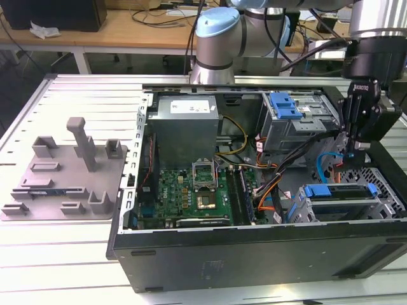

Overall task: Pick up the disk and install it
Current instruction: 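Insert the first disk wire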

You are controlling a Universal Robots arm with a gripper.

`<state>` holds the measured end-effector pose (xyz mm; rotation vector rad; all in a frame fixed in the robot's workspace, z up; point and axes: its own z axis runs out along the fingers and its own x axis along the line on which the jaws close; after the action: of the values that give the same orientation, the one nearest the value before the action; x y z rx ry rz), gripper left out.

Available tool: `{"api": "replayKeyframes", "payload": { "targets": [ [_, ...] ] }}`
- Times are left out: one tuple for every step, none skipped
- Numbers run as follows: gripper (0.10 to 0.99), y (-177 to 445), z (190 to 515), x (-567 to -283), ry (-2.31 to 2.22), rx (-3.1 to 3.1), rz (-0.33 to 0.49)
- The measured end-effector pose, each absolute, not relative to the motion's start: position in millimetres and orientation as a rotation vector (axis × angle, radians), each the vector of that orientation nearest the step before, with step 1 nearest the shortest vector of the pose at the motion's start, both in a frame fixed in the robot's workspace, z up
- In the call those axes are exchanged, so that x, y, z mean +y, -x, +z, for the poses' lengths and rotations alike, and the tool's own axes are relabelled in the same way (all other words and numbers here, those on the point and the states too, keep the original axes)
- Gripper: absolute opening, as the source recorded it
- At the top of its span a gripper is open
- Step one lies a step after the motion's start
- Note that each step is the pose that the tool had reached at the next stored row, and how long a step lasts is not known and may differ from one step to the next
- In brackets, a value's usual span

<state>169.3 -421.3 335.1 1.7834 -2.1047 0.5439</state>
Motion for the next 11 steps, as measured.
{"api": "replayKeyframes", "payload": {
  "targets": [
    [0.169,-169.2,335.1,-422.3,-1.787,-2.110,0.539],
    [0.169,-169.1,335.2,-423.3,-1.791,-2.115,0.534],
    [0.169,-169.0,335.4,-424.4,-1.796,-2.120,0.528],
    [0.169,-168.3,335.6,-426.3,-1.800,-2.124,0.522],
    [0.169,-167.3,335.9,-428.1,-1.801,-2.125,0.521],
    [0.169,-164.5,336.1,-432.7,-1.801,-2.126,0.520],
    [0.169,-163.1,336.2,-435.0,-1.801,-2.126,0.520],
    [0.169,-162.4,336.3,-437.9,-1.801,-2.126,0.521],
    [0.169,-161.1,336.3,-442.9,-1.803,-2.124,0.521],
    [0.169,-160.7,336.6,-445.8,-1.807,-2.122,0.522],
    [0.169,-161.0,336.6,-446.5,-1.807,-2.120,0.520]
  ]
}}
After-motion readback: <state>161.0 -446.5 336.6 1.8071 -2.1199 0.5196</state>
